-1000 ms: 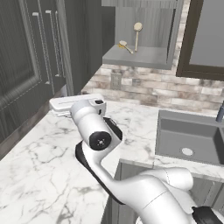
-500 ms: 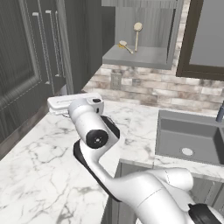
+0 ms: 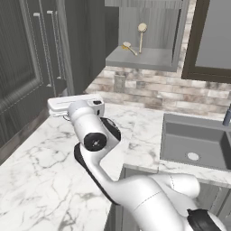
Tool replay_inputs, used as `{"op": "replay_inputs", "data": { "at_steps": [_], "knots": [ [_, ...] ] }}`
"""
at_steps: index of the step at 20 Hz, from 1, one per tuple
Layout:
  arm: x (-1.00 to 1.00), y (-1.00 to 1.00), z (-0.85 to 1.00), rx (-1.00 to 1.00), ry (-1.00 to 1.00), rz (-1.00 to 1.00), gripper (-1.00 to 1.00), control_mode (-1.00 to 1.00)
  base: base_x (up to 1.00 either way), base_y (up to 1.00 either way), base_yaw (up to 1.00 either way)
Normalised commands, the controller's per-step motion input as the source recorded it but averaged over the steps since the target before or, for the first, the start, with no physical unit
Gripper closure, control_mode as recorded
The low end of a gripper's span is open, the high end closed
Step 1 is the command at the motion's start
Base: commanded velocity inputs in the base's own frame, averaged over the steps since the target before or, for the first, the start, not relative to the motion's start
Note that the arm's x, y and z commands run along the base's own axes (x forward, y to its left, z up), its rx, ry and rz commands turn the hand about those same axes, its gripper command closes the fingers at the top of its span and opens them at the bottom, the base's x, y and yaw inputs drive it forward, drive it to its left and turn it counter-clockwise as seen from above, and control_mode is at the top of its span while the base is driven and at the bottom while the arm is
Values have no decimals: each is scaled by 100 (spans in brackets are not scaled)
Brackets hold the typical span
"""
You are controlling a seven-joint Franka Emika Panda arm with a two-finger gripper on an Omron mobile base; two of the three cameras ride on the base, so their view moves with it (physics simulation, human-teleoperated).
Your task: Pick up the dish brush and dish brush from the sink, and place them back in the cabinet, and close the cabinet door.
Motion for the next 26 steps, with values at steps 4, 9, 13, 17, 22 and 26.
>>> {"op": "replay_inputs", "data": {
  "at_steps": [4,9,13,17,22,26],
  "knots": [
    [6,-5,0,0,-3,-7,-100,-100,0,0,0],
    [0,-18,0,0,-6,-12,-100,-100,0,0,0],
    [0,-31,-2,0,-9,-18,-100,-100,0,0,0],
    [0,-35,-2,0,-11,-20,-100,-100,0,0,0],
    [0,-40,0,0,-12,-21,-100,-100,0,0,0],
    [0,-43,0,0,-12,-21,-100,-100,0,0,0]
  ]
}}
